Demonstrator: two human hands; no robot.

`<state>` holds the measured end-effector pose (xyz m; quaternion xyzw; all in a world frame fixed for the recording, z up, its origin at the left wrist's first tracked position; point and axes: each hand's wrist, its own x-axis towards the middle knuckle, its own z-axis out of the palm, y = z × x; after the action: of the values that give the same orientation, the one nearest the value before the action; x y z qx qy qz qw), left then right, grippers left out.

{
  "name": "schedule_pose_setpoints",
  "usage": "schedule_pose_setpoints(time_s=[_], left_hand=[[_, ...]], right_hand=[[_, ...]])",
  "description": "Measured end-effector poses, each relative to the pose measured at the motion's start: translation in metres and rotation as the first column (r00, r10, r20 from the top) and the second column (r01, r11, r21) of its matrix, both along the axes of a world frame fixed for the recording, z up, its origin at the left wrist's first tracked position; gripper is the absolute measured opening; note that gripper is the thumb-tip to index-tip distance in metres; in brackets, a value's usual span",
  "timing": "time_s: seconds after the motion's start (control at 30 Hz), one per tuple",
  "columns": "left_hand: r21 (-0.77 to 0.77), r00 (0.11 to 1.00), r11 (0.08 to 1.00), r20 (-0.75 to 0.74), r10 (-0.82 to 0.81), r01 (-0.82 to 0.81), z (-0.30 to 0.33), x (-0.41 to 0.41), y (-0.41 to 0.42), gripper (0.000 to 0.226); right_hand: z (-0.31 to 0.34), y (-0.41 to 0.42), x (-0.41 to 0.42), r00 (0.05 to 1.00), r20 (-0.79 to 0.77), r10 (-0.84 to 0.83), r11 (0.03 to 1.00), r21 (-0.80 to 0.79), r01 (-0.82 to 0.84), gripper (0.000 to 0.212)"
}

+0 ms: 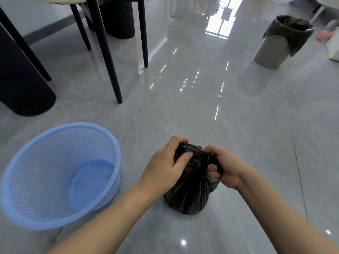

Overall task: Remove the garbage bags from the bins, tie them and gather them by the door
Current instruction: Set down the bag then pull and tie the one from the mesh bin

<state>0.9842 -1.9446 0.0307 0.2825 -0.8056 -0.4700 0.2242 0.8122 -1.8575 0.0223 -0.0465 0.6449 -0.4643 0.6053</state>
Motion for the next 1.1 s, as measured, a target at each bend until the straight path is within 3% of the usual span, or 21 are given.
schedule_pose_setpoints(time_s=[0.03, 0.07, 0.13, 0.2, 0.27, 0.33, 0.43, 0.5, 0.6, 0.67, 0.73, 0.83, 0.93, 1.1], left_hand=[[-0.05, 0.999, 0.998, -0.002, 0.041, -0.041, 0.002, -0.001, -0.002, 0.008], [-0.091, 0.997, 0.992, 0.008, 0.083, -0.082, 0.002, -0.002, -0.003, 0.015], [-0.14, 0.989, 0.982, 0.06, 0.138, -0.128, 0.003, -0.002, -0.003, 0.034], [-0.214, 0.968, 0.965, 0.166, 0.186, -0.149, 0.004, 0.0, -0.004, 0.04], [-0.376, 0.89, 0.923, 0.39, 0.239, -0.083, -0.003, 0.006, -0.01, 0.035], [-0.452, 0.757, 0.892, 0.587, 0.286, 0.014, -0.006, 0.02, -0.023, 0.022], [-0.42, 0.645, 0.905, 0.673, 0.364, -0.073, -0.007, 0.032, -0.051, 0.015], [-0.409, 0.685, 0.902, 0.618, 0.386, -0.14, 0.001, 0.024, -0.053, 0.01], [-0.415, 0.783, 0.9, 0.601, 0.16, 0.135, 0.002, 0.007, -0.033, 0.055], [-0.39, 0.707, 0.841, 0.707, 0.013, 0.375, -0.007, 0.002, -0.021, 0.075], [-0.389, 0.576, 0.75, 0.817, 0.013, 0.535, -0.025, -0.002, -0.019, 0.078], [-0.39, 0.479, 0.676, 0.876, 0.062, 0.626, -0.037, -0.011, -0.02, 0.054], [-0.343, 0.519, 0.74, 0.855, -0.009, 0.578, -0.039, -0.018, -0.019, 0.024], [-0.36, 0.587, 0.818, 0.809, 0.034, 0.449, -0.024, -0.017, -0.021, 0.024]], right_hand=[[0.003, 0.0, 0.001, 1.0, 0.003, -0.021, 1.0, -0.009, 0.021, 0.024], [0.007, -0.001, 0.003, 0.999, -0.013, -0.041, 0.999, -0.007, 0.041, 0.032], [0.011, -0.002, 0.007, 0.954, -0.299, 0.003, 0.999, 0.052, 0.013, 0.052], [0.008, -0.004, 0.008, 0.707, -0.703, 0.069, 0.996, 0.09, -0.007, 0.057], [-0.001, 0.0, 0.001, 0.4, -0.91, 0.107, 0.994, 0.086, -0.07, 0.053], [-0.017, 0.008, -0.014, 0.236, -0.954, 0.187, 0.979, 0.161, -0.124, 0.049], [-0.031, 0.018, -0.02, 0.167, -0.936, 0.309, 0.943, 0.278, -0.184, 0.049], [-0.029, 0.014, -0.009, 0.129, -0.906, 0.403, 0.894, 0.36, -0.266, 0.051], [-0.024, 0.007, 0.002, 0.03, -0.834, 0.551, 0.798, 0.516, -0.31, 0.06], [-0.023, 0.004, 0.002, 0.025, -0.803, 0.596, 0.764, 0.556, -0.327, 0.061], [-0.022, 0.005, 0.0, 0.101, -0.783, 0.614, 0.759, 0.55, -0.348, 0.056], [-0.023, 0.01, -0.002, 0.209, -0.772, 0.6, 0.782, 0.511, -0.356, 0.048], [-0.028, 0.016, -0.005, 0.229, -0.769, 0.597, 0.783, 0.495, -0.378, 0.046], [-0.037, 0.025, -0.012, 0.307, -0.778, 0.549, 0.819, 0.426, -0.385, 0.047]])
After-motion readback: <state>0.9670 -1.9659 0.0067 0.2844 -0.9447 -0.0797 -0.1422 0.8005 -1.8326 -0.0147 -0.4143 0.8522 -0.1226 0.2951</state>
